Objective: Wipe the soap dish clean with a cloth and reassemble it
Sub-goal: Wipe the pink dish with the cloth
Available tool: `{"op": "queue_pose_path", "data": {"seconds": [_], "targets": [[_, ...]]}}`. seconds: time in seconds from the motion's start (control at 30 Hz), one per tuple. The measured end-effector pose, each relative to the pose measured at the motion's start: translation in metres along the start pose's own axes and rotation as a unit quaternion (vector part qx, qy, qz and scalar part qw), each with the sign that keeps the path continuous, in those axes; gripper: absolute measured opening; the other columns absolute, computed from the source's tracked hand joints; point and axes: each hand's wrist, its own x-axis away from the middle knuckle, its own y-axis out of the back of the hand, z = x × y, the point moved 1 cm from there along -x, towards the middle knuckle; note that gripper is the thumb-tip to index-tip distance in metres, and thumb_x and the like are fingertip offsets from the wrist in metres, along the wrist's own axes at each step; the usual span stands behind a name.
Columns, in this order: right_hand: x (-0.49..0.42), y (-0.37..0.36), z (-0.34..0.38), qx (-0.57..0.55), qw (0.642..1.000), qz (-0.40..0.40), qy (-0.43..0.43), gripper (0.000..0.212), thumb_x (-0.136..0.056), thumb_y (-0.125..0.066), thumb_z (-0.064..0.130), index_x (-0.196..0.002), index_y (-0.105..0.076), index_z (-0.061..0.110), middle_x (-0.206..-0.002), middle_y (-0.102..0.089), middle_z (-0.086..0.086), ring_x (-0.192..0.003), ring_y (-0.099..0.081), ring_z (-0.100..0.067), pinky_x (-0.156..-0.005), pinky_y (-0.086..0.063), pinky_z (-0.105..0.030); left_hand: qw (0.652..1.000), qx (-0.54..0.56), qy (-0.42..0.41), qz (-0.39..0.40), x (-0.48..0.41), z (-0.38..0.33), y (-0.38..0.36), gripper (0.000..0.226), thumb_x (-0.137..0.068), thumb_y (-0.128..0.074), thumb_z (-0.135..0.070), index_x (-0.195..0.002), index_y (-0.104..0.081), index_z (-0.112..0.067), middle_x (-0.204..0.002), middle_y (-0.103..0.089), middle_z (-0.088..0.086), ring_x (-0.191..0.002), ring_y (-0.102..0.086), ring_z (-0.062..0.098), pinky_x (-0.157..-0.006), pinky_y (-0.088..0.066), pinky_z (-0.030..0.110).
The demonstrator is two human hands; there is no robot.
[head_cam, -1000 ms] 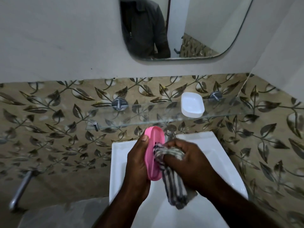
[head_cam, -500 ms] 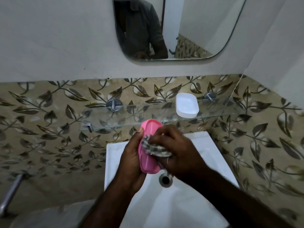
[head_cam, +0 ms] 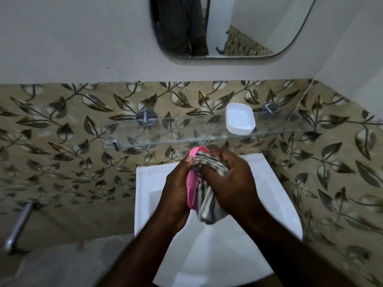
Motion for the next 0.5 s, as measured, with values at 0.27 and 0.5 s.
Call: {"op": "queue_pose_path", "data": {"seconds": [0.27, 0.5], "targets": [[0.018, 0.012, -0.009, 0.122, 0.975, 0.111, 0.146, 0.035, -0.071, -0.074, 0.009, -0.094, -0.069, 0.036, -0.098, -0.061, 0.008, -0.091, -0.063, -0.004, -0.079, -0.051, -0.021, 0.999, 0.021, 0.037, 0.025, 0.0, -0.004, 0.005, 0.047, -0.094, -0.049, -0.037, -0.122, -0.061, -0.002, -0.111, -0.07, 0.02, -0.096, -0.07, 0.029, -0.079, -0.058, 0.036], [-0.016, 0.016, -0.011, 0.164, 0.968, -0.017, 0.188, 0.024, -0.08, -0.073, 0.008, -0.103, -0.071, 0.015, -0.099, -0.066, 0.0, -0.093, -0.063, -0.008, -0.082, -0.049, -0.02, 0.998, 0.029, 0.01, 0.057, 0.0, 0.004, 0.0, 0.034, -0.097, -0.044, -0.032, -0.113, -0.067, -0.012, -0.106, -0.074, 0.009, -0.095, -0.071, 0.019, -0.081, -0.056, 0.031]]}}
